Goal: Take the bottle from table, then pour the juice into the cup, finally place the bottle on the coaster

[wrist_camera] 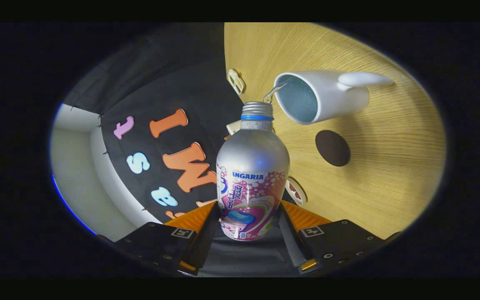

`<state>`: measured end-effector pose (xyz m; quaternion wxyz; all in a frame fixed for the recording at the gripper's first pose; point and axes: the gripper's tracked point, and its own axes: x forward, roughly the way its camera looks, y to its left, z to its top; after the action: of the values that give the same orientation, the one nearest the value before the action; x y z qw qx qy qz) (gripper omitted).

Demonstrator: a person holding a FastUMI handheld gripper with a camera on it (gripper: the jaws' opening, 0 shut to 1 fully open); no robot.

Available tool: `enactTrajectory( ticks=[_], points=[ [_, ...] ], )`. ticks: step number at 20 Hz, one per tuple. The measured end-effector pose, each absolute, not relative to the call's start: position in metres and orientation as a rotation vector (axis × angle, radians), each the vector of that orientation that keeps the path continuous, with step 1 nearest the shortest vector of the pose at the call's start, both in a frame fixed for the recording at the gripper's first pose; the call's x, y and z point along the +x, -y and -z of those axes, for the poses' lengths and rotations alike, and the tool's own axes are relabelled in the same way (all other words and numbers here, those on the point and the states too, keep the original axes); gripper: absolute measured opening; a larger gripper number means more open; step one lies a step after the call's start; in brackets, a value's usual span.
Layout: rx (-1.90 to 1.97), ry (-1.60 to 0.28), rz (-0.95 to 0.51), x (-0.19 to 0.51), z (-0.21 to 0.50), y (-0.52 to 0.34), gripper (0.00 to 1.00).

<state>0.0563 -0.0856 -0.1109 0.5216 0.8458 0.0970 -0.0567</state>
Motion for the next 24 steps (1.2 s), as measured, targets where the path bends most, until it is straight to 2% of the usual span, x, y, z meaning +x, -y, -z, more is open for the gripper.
enactTrajectory(
  ticks=[24],
  points=[
    [2.156,-0.203,0.116,0.06,0.083,0.09,0.77]
  ],
)
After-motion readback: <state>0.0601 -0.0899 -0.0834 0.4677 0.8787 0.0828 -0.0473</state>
